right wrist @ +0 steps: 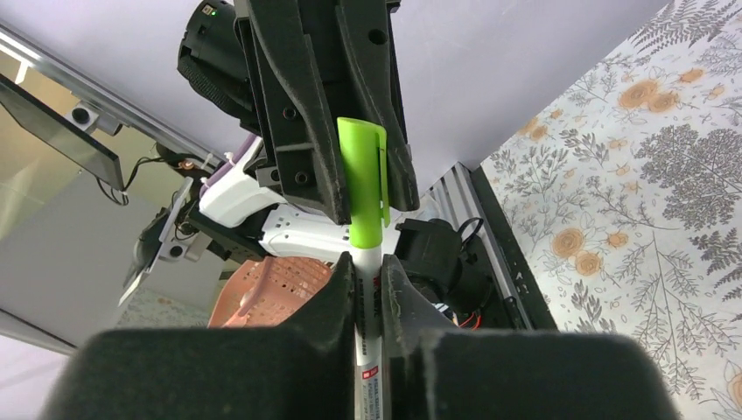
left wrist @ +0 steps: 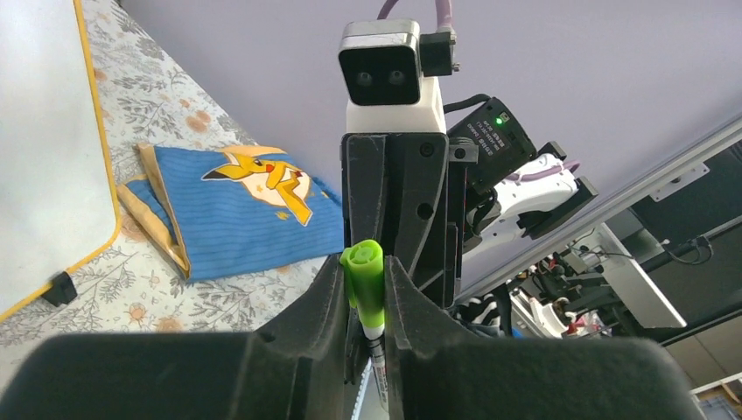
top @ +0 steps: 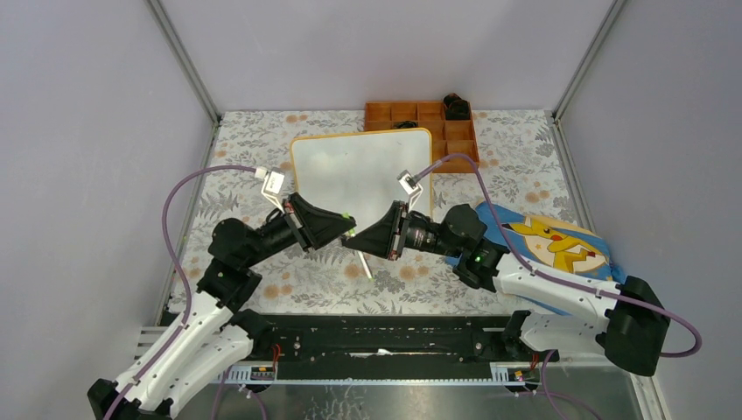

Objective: Write a sentence on the whiteboard
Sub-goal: Open the whiteboard marker at the center of the board, then place the pen cap at the center of the board, then move the whiteboard to the center of the board.

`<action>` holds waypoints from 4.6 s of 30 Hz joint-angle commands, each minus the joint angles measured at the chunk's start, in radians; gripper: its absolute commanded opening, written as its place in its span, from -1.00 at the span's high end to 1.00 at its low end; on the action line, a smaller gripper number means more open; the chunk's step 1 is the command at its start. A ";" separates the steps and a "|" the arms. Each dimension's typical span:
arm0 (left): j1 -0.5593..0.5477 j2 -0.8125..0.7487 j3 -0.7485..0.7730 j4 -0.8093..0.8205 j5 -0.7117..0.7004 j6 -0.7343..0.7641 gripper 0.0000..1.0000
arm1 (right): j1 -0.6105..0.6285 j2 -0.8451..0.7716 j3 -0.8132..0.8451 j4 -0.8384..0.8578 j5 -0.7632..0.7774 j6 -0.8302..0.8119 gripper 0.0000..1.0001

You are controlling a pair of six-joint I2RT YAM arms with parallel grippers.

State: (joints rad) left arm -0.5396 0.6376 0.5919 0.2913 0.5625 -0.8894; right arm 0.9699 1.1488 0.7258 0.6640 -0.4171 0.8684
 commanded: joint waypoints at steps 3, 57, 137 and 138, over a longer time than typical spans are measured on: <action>-0.005 -0.028 0.002 0.111 -0.037 -0.056 1.00 | 0.008 -0.053 -0.042 0.044 0.007 0.001 1.00; -0.571 1.234 0.705 -0.640 -0.778 0.179 1.00 | 0.008 -0.816 -0.057 -1.169 1.086 -0.400 1.00; -0.585 -0.051 0.065 -0.036 -0.624 0.308 -0.70 | 0.008 -0.222 0.100 -0.348 -0.074 -0.390 1.00; -0.585 -0.051 0.075 -0.047 -0.629 0.316 -0.68 | 0.009 -0.218 0.103 -0.345 -0.083 -0.388 1.00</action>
State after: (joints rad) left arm -1.1252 0.5995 0.6075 0.2546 -0.0837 -0.6399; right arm 0.9791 0.9226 0.7925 0.2081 -0.4103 0.4389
